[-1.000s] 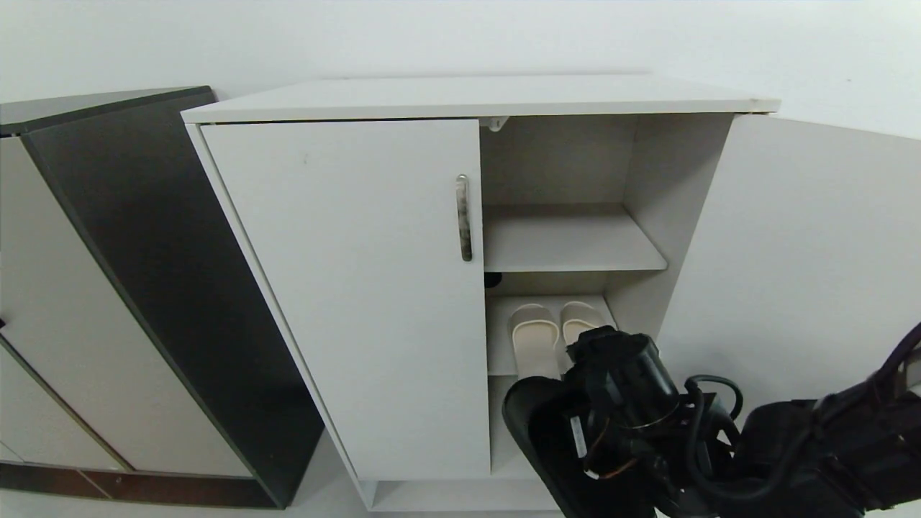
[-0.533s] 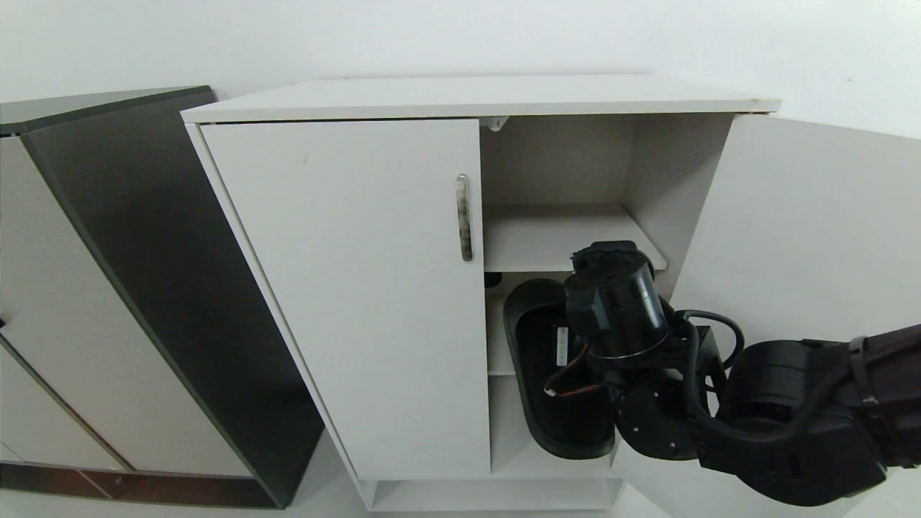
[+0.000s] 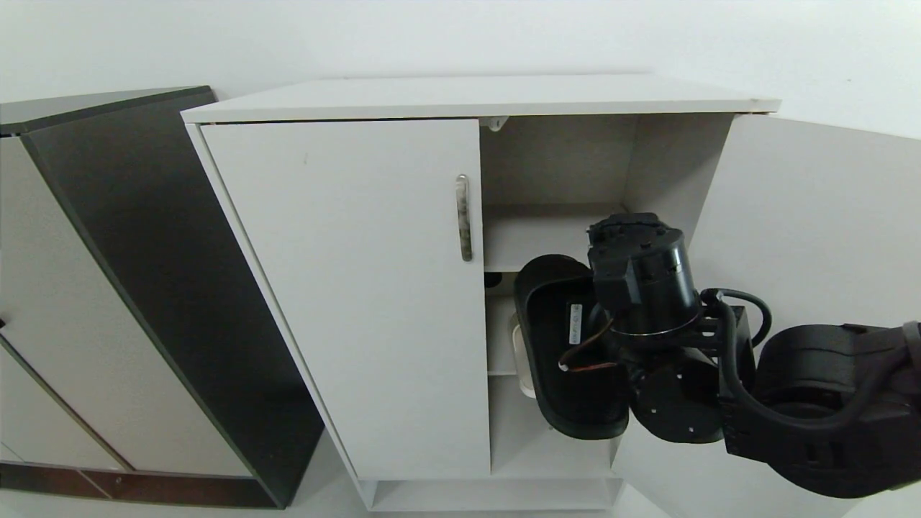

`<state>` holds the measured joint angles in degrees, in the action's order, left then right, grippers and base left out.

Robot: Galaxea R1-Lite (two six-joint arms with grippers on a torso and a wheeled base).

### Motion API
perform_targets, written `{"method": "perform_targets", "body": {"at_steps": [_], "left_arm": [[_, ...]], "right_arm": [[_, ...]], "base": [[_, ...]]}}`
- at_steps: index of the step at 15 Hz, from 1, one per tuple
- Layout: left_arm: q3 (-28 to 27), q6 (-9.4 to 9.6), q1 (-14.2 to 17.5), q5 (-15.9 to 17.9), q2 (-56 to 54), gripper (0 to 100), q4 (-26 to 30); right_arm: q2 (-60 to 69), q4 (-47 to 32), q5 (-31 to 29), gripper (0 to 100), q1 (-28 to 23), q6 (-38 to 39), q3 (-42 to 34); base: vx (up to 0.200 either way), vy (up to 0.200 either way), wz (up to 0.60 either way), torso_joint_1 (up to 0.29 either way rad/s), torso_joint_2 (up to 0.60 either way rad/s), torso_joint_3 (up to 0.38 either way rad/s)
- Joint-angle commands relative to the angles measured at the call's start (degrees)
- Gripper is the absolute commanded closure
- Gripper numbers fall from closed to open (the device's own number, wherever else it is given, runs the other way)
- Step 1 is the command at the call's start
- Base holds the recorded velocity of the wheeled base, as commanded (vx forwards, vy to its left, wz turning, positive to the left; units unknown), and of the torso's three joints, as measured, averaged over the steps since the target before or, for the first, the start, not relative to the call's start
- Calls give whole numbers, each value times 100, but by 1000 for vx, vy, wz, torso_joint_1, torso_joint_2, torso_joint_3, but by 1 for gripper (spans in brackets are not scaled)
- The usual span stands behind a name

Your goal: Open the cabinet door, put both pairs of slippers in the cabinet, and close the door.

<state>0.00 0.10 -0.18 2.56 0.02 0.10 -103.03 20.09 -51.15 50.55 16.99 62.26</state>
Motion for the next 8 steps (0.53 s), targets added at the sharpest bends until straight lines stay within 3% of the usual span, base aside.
{"method": "perform_targets", "body": {"at_steps": [1,4,8], "left_arm": [[0,-1,1,-1,6,100,-1],[0,8,1,-1,6,100,-1],[0,8,1,-1,6,100,-1]], "right_arm": [[82,4,-18,100,-72,-29,-12],[82,4,-18,100,-72,-38,-12],[82,4,-18,100,-98,-38,-21]], "base": [[0,0,0,0,0,0],[0,0,0,0,0,0],[200,0,0,-2,0,6]]}}
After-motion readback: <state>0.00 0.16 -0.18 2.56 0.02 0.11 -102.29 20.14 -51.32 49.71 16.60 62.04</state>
